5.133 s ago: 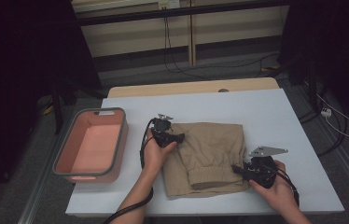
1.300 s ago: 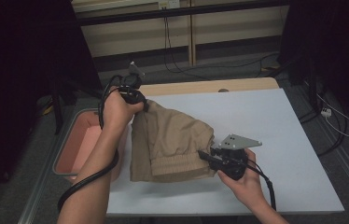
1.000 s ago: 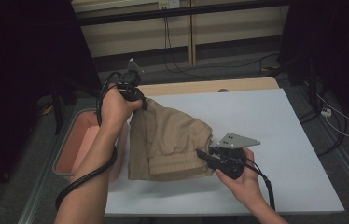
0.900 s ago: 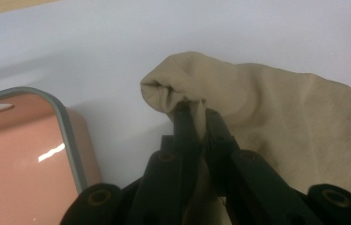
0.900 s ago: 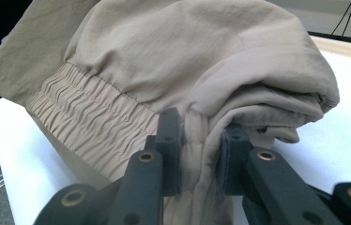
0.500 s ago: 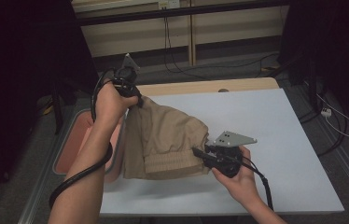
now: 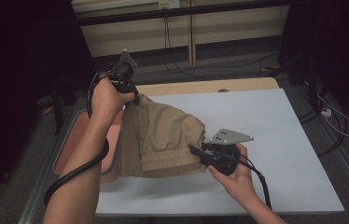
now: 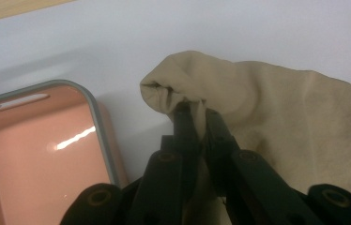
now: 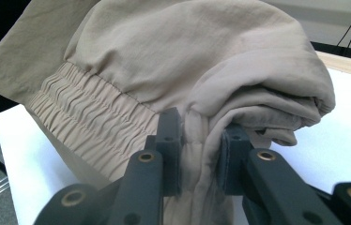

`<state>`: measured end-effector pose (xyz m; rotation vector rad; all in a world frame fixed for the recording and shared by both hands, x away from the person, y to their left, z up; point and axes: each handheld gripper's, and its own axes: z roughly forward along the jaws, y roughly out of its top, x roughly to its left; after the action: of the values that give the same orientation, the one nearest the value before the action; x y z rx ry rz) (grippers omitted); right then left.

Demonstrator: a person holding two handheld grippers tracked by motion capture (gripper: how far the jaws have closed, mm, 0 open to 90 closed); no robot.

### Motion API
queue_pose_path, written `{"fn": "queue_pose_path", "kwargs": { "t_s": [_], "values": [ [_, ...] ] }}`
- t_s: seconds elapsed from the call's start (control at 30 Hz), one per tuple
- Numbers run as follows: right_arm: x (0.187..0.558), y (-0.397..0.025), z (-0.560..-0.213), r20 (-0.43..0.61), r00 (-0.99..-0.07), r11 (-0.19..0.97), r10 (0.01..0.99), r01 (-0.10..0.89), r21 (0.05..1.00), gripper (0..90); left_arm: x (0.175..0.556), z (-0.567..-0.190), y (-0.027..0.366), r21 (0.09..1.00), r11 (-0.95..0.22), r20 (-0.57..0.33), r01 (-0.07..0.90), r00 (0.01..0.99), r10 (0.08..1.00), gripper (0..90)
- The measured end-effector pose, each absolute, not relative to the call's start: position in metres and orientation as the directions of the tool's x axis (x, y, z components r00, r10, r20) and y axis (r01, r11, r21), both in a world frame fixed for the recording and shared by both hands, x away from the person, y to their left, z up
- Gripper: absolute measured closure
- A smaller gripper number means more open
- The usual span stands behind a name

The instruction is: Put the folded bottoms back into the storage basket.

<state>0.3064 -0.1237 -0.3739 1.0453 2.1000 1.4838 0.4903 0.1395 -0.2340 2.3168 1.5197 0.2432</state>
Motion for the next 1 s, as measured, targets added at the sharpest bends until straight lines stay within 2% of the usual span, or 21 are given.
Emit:
{"fn": "queue_pose_path", "kwargs": {
  "t_s": [1.0],
  "values": [
    [0.315, -0.106, -0.360, 0.110, -0.676, 0.168, 0.729, 0.332, 0.928, 74.6, 0.490, -0.209, 0.155, 0.392, -0.345, -0.028, 0.853, 0.386, 0.922, 86.5]
  ]
}}
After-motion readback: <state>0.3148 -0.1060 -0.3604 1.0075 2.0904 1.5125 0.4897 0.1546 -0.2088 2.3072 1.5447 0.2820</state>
